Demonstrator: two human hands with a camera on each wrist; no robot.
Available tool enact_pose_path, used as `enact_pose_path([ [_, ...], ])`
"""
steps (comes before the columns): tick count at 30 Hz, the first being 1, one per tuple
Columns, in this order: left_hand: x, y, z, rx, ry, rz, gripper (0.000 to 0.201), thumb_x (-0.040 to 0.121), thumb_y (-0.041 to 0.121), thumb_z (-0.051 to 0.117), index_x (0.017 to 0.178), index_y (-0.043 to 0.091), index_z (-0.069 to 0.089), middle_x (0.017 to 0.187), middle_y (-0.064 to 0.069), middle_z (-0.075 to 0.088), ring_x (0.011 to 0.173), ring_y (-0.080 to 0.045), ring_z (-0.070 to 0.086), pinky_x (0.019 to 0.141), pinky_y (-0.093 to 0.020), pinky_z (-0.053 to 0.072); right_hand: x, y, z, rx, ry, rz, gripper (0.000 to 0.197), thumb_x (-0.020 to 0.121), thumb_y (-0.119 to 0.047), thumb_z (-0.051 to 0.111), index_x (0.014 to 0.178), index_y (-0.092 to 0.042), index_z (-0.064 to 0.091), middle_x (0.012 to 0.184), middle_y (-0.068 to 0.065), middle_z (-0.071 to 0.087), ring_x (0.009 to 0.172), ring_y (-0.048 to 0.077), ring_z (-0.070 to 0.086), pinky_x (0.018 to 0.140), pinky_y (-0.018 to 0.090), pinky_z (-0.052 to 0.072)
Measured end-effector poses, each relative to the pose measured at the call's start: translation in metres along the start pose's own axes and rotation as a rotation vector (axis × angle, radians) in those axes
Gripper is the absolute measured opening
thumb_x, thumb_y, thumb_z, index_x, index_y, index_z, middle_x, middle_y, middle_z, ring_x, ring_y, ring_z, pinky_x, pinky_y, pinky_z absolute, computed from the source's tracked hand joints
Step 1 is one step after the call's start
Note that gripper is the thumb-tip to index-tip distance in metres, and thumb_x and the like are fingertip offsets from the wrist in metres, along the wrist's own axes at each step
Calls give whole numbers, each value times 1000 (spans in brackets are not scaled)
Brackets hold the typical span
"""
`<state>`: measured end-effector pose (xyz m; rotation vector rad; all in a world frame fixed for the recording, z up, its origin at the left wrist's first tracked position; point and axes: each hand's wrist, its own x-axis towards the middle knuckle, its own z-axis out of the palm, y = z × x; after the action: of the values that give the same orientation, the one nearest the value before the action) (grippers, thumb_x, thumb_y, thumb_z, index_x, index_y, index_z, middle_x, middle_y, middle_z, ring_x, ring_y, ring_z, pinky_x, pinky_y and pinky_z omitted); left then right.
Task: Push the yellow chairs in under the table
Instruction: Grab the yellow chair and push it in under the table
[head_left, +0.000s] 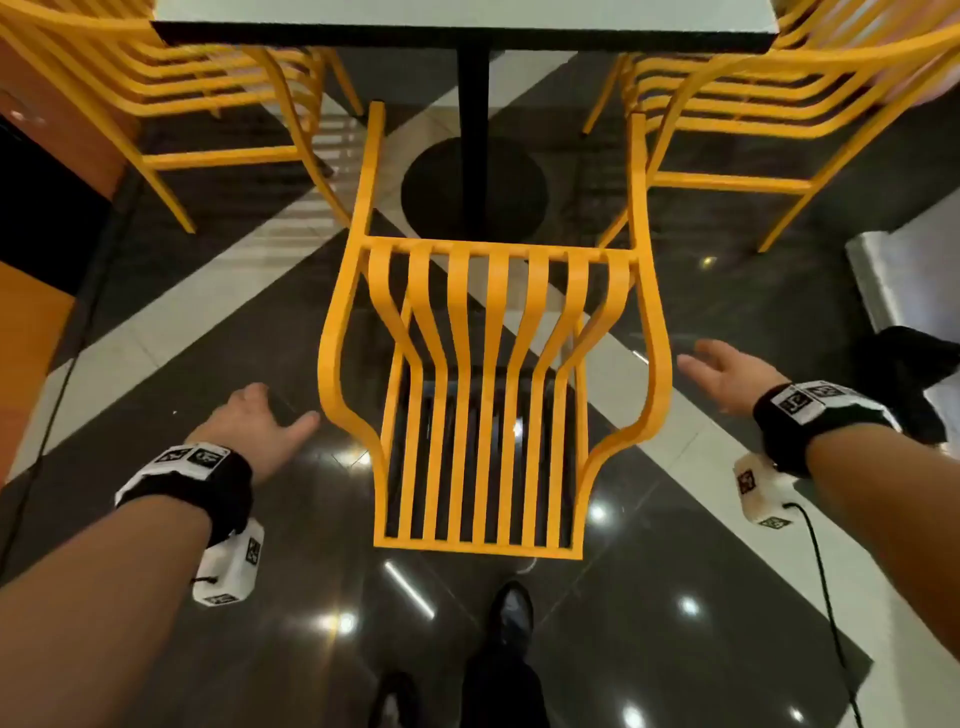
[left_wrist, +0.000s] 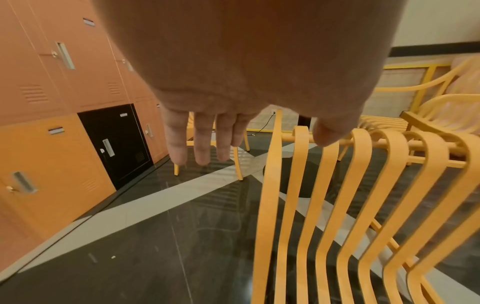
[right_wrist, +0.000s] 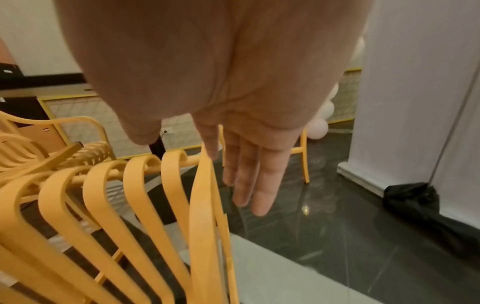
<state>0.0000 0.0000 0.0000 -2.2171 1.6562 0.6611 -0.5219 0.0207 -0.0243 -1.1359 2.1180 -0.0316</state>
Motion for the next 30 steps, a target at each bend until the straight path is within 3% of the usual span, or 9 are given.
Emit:
enact_pose_path([
  [2,26,19,16,-5,-15,-26,96,83,72,48,151,7,29,151,-19,42,132,-38,49,102,-47,42,20,-6,18,-19,-54,31,81,89,-67,44,150,-15,32,143,14,53,119,36,58,104,46,44],
  [3,38,27,25,0,-20,-28,93,83,71,47,149,6,31,149,-20,45,130,-38,50,100,-47,43,27,-8,29,-33,-93,29,78,90,-65,45,146,-13,37,138,15,56,115,36,59,100,43,44],
  [7,77,45,64,-161,-29,-80,67,93,61,36,126,4,46,124,-25,58,111,-43,58,92,-48,45,49,7,68,112,-97,44,49,91,-57,52,107,-11,52,96,7,67,85,24,61,81,37,42],
  [11,97,49,92,-452,5,-191,55,104,44,24,130,-2,41,127,-33,54,116,-47,53,91,-47,38,68,29,95,300,-118,135,50,88,-58,54,78,-14,77,84,-1,77,91,23,68,91,39,46],
  [15,102,43,102,-517,30,-208,49,105,40,24,126,1,44,123,-30,55,115,-46,52,85,-44,34,73,31,112,452,-15,230,44,85,-45,58,63,-10,74,65,1,76,84,28,69,88,41,50],
  [18,98,40,103,-534,51,-205,44,105,37,26,116,1,49,117,-29,60,107,-44,54,84,-44,36,71,38,117,598,58,289,34,68,-36,61,45,-11,64,52,5,68,69,38,67,85,51,55],
  [22,78,42,94,-639,129,-207,36,105,36,28,104,6,48,108,-20,67,90,-32,53,80,-40,37,57,34,101,708,57,299,18,62,-26,61,55,-10,55,41,4,52,50,29,53,66,47,48],
  [26,52,43,71,-712,196,-195,44,101,47,27,105,9,47,101,-17,67,97,-38,63,89,-50,48,35,12,64,786,99,267,20,73,-8,57,59,-11,43,49,8,38,43,24,39,53,37,38],
  [30,30,45,39,-618,235,-190,51,97,55,23,103,11,47,101,-20,67,96,-43,63,89,-57,49,9,-4,27,790,143,170,17,78,-16,62,68,-10,50,49,6,46,45,25,43,54,37,40],
])
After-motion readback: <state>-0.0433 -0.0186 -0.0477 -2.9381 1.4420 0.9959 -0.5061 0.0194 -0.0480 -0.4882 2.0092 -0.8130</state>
